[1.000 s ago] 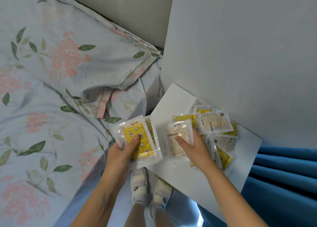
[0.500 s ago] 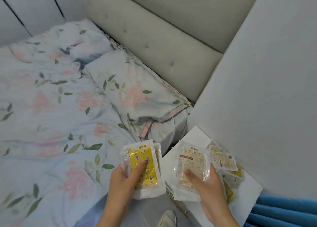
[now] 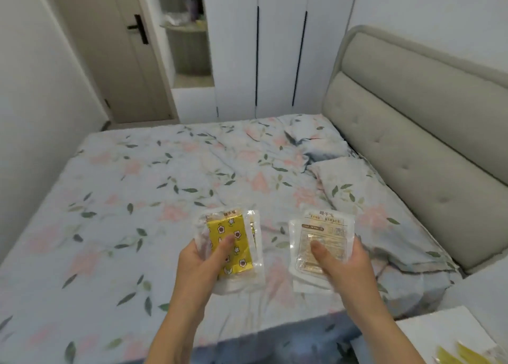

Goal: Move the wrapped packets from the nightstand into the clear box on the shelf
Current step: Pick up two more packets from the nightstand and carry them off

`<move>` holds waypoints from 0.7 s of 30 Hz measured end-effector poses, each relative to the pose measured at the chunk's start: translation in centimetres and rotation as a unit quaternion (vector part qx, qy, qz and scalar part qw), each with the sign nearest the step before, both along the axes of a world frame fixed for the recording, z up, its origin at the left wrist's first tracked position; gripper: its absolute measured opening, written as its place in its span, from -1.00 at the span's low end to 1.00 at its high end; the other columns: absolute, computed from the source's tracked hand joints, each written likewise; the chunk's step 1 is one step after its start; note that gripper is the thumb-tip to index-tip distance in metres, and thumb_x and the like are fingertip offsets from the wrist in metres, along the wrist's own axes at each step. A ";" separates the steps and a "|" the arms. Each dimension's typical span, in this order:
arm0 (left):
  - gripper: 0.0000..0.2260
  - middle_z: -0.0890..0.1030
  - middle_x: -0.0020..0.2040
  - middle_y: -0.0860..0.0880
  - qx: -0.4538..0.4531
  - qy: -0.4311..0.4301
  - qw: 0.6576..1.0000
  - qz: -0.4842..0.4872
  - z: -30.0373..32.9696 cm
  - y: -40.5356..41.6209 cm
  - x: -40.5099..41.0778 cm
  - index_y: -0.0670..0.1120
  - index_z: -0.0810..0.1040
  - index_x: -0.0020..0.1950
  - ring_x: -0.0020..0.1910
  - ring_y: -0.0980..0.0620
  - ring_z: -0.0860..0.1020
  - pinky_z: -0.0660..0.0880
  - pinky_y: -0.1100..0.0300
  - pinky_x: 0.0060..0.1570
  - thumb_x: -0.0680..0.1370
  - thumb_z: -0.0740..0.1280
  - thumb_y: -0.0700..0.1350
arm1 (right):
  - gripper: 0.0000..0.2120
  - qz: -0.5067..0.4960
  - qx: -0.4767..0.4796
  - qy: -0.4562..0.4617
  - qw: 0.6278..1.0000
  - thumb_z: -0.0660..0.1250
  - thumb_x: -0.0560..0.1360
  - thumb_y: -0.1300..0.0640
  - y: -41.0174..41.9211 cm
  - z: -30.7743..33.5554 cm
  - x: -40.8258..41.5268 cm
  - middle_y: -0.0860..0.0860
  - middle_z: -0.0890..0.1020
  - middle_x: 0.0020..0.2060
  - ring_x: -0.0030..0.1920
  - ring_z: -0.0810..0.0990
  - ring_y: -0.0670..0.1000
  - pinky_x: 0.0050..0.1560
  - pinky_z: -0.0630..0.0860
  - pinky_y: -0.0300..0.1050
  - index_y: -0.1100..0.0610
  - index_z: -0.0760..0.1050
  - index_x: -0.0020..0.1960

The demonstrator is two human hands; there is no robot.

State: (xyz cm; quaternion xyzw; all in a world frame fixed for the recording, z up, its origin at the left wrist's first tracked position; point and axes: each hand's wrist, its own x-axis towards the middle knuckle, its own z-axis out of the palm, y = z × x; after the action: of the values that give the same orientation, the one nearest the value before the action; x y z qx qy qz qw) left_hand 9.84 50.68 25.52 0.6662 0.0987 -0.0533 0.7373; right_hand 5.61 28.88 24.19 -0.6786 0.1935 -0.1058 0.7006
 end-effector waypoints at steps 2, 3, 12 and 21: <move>-0.89 0.73 -0.16 0.05 0.007 -0.010 0.999 0.047 1.2 6.3 -1.1 -0.02 0.62 -0.01 -0.17 0.07 0.70 0.60 0.22 -0.19 0.47 0.40 -0.09 | -0.66 0.055 0.012 -0.018 0.998 0.48 0.33 0.06 6.2 1.3 1.1 -0.07 0.72 -0.09 -0.11 0.71 -0.06 -0.10 0.61 -0.10 0.00 0.53 0.08; -0.86 0.73 -0.15 0.05 0.008 -0.014 0.997 0.072 1.8 9.2 -1.8 -0.02 0.62 0.00 -0.14 0.06 0.70 0.60 0.17 -0.14 0.46 0.40 -0.08 | -0.64 0.082 0.018 -0.025 0.996 0.48 0.31 0.05 9.1 1.9 1.6 -0.04 0.72 -0.09 -0.11 0.71 -0.02 -0.10 0.62 -0.07 0.01 0.53 0.08; -0.74 0.73 -0.14 0.06 0.025 -0.049 0.944 0.324 6.0 30.8 -11.6 -0.01 0.63 -0.02 -0.12 0.06 0.70 0.61 0.13 -0.09 0.35 0.42 0.08 | -0.62 0.341 0.035 -0.085 0.936 0.48 0.34 0.11 34.7 6.9 3.3 0.03 0.72 -0.08 -0.12 0.71 0.01 -0.23 0.63 -0.20 0.10 0.54 0.13; -0.77 0.73 -0.21 0.07 0.021 -0.049 0.875 0.482 6.0 44.5 -16.2 0.01 0.62 -0.05 -0.21 0.09 0.70 0.62 0.19 -0.25 0.36 0.40 0.06 | -0.72 0.497 0.033 -0.098 0.862 0.44 0.43 0.19 53.8 6.9 3.2 -0.02 0.72 -0.08 -0.11 0.71 0.00 -0.11 0.65 -0.11 0.02 0.53 0.12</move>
State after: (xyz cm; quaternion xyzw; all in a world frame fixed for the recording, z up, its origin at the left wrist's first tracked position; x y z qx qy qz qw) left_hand -6.38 95.20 31.48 0.5532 0.3725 0.3435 0.6612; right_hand 8.82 82.68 31.06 -0.6475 -0.2352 0.1969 0.6976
